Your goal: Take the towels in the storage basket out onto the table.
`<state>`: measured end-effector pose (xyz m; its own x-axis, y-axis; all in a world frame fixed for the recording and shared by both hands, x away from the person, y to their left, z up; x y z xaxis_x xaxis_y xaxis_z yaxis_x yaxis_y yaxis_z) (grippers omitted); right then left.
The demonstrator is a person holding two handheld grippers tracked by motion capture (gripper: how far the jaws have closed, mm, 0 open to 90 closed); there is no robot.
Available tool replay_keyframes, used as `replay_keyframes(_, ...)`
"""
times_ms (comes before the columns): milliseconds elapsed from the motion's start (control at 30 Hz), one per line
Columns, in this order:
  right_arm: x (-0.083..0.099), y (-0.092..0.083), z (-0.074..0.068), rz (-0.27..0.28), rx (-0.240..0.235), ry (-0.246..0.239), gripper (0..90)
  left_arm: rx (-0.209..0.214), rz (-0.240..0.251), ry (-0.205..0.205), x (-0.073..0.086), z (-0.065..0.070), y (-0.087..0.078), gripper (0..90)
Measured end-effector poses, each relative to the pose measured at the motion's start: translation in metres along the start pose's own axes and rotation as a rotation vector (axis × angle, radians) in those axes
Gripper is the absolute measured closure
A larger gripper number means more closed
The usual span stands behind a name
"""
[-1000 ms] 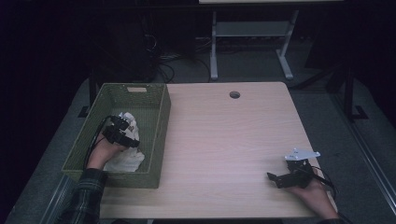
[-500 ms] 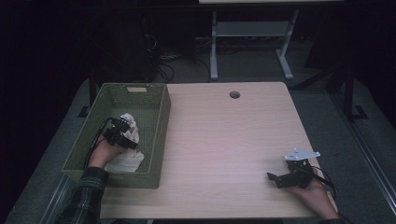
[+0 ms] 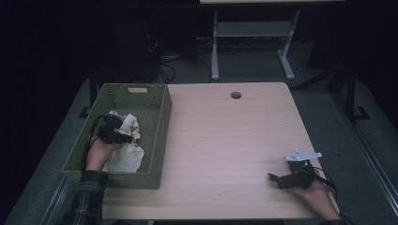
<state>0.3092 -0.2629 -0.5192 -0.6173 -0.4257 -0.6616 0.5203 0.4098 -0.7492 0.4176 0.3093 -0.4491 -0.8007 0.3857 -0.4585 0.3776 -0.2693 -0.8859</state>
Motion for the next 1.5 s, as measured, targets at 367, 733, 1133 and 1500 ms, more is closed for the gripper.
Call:
replay_keyframes(367,0.000,0.000,0.000,0.000,0.000,0.000,0.0,0.061,0.212,-0.031,-0.005,0.001,-0.024,82.6)
replay_keyframes(733,0.000,0.000,0.000,0.000,0.000,0.000,0.0,0.116,0.380,-0.042,-0.015,0.007,-0.061,82.6)
replay_keyframes(1133,0.000,0.000,0.000,0.000,0.000,-0.001,0.0,0.189,0.494,0.044,-0.038,0.038,-0.096,82.6)
replay_keyframes(1500,0.000,0.000,0.000,0.000,0.000,-0.001,0.0,0.227,0.567,0.120,-0.066,0.065,-0.127,82.6)
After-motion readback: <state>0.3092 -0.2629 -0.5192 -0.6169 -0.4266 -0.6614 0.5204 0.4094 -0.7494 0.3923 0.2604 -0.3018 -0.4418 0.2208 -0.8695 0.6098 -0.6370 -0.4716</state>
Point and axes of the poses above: each handheld gripper's, and its own axes: y roughly forward along the jaws, x roughly out of its underside, z roughly to its right, the point moved 5 cm from there along y, roughly forward along the jaws, and after that the axes turned 3 degrees about -z, right-handed, at the moved point
